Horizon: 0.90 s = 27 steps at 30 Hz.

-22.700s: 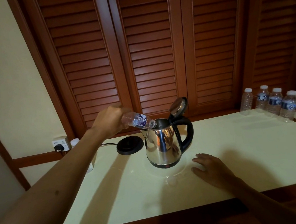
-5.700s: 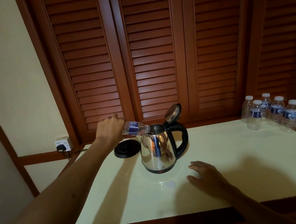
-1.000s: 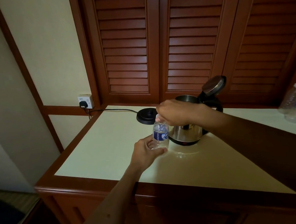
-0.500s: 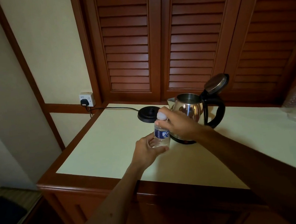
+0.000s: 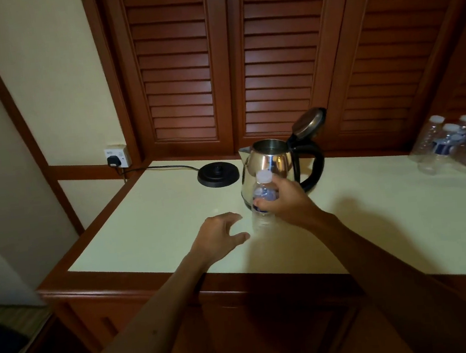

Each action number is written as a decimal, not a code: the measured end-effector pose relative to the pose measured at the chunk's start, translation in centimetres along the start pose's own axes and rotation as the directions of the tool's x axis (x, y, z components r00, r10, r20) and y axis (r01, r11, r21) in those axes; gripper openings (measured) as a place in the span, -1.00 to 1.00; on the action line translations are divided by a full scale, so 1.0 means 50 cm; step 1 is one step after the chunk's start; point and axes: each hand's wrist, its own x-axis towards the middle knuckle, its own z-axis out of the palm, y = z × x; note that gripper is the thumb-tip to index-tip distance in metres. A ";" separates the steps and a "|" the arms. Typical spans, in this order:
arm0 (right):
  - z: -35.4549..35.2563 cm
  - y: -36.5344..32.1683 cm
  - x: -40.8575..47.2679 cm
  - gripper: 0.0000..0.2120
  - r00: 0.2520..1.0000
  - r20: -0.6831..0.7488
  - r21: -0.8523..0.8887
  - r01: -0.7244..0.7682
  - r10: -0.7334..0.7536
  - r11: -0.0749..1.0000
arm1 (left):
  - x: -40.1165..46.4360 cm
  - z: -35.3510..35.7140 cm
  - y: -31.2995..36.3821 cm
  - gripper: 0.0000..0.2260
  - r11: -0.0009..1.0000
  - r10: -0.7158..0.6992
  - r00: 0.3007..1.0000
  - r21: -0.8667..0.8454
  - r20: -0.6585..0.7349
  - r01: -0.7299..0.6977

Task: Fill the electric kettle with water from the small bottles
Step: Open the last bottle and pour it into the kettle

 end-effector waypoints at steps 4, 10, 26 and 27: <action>-0.103 0.061 -0.067 -0.60 0.994 -0.067 -0.013 -0.086 0.085 0.996 | 0.002 0.010 0.006 -0.62 0.962 0.118 0.992 0.243 0.038 -0.123; -0.232 0.158 -0.122 -0.50 0.947 -0.285 -0.144 -0.199 0.152 0.969 | 0.023 0.064 0.090 -0.72 0.882 0.342 0.921 0.275 0.185 -0.382; -0.583 0.435 -0.138 -0.36 0.837 -0.496 -0.184 -0.361 0.231 0.914 | 0.288 0.372 0.427 -0.45 0.925 0.183 0.900 0.240 0.396 -0.294; -0.605 0.456 -0.137 -0.37 0.830 -0.503 -0.160 -0.365 0.242 0.917 | 0.305 0.388 0.442 -0.45 0.931 0.164 0.907 0.242 0.389 -0.272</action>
